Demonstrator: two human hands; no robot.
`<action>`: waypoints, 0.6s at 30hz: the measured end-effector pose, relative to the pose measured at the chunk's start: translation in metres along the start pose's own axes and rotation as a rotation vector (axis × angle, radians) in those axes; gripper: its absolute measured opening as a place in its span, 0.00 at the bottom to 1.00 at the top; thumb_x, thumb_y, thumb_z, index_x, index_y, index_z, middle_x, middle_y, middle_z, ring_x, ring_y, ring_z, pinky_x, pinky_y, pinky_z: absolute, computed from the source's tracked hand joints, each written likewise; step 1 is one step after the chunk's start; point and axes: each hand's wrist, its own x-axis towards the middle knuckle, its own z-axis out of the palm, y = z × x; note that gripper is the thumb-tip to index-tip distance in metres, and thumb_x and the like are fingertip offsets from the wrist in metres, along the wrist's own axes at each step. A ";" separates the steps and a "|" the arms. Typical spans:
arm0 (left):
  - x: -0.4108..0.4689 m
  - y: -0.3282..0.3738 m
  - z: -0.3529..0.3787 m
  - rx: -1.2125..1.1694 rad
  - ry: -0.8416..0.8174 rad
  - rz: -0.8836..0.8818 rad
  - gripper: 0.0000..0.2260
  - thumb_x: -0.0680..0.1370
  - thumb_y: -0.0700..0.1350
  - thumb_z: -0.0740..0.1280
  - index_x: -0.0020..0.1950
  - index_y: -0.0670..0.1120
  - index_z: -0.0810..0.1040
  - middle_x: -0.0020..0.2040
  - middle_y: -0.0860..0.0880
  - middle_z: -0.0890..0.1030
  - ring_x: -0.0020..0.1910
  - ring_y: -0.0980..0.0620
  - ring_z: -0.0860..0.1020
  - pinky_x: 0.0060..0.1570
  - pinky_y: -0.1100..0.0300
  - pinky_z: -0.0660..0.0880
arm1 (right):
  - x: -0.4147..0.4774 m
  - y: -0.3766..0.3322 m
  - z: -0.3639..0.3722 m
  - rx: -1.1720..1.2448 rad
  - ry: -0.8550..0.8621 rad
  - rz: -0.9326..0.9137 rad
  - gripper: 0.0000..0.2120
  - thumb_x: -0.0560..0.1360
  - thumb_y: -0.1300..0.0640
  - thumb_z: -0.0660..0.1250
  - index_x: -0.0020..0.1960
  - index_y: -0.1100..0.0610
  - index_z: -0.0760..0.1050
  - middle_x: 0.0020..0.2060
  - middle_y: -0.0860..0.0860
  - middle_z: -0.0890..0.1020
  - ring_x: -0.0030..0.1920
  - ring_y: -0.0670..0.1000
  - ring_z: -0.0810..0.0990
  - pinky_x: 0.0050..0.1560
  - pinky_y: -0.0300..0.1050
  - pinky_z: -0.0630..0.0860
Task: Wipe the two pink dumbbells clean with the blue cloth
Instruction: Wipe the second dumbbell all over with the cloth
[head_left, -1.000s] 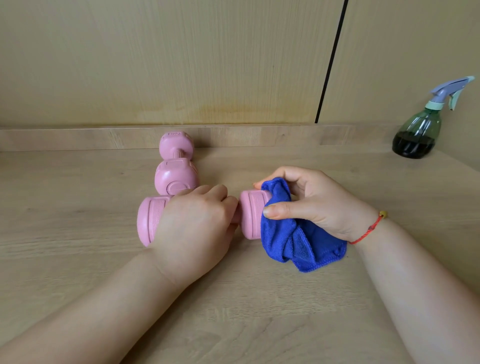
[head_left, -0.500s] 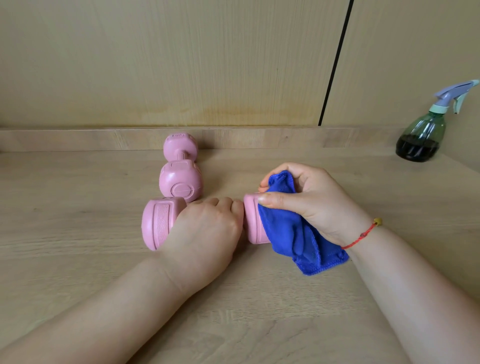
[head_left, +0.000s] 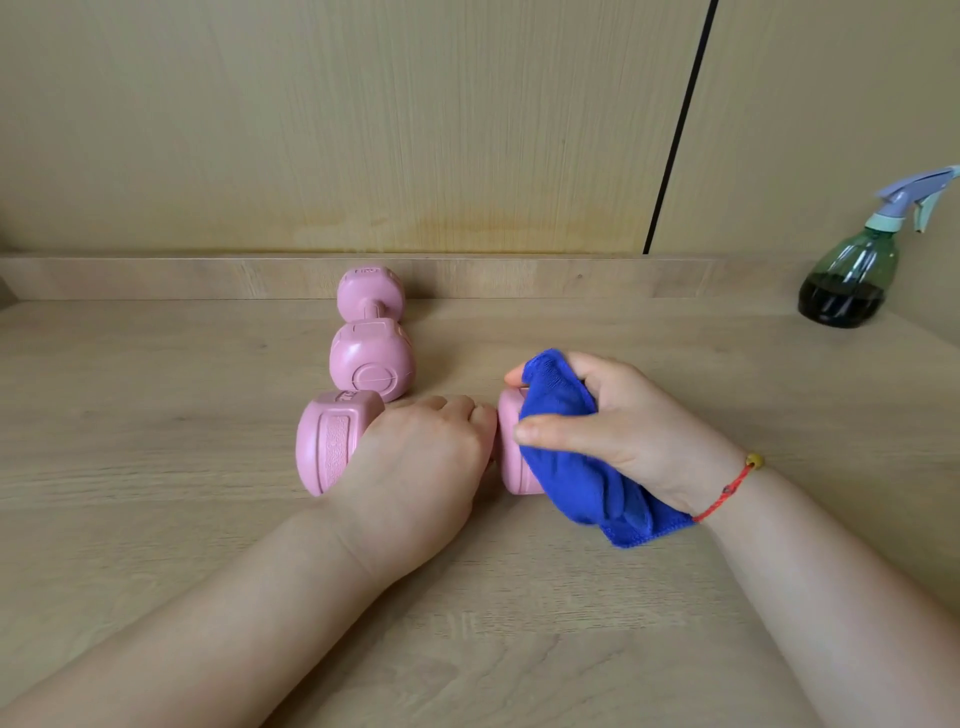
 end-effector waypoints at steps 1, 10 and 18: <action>0.000 0.000 0.000 0.001 -0.006 -0.003 0.13 0.58 0.38 0.78 0.35 0.46 0.75 0.28 0.49 0.74 0.24 0.47 0.73 0.26 0.61 0.56 | -0.002 0.000 0.001 -0.060 -0.014 -0.003 0.20 0.68 0.59 0.78 0.58 0.49 0.78 0.46 0.39 0.83 0.47 0.39 0.82 0.46 0.32 0.75; 0.001 -0.001 0.002 0.011 0.018 0.010 0.11 0.61 0.40 0.77 0.37 0.46 0.76 0.29 0.50 0.74 0.25 0.48 0.74 0.28 0.60 0.55 | -0.003 -0.001 0.007 -0.145 0.065 -0.126 0.15 0.66 0.53 0.80 0.50 0.50 0.80 0.45 0.41 0.83 0.47 0.40 0.82 0.49 0.32 0.75; 0.000 0.002 0.004 -0.018 0.087 -0.009 0.08 0.64 0.39 0.75 0.38 0.45 0.77 0.30 0.48 0.74 0.26 0.45 0.74 0.27 0.59 0.60 | 0.001 0.003 0.007 0.059 0.012 -0.105 0.17 0.69 0.56 0.78 0.54 0.58 0.76 0.42 0.55 0.85 0.43 0.57 0.85 0.47 0.51 0.80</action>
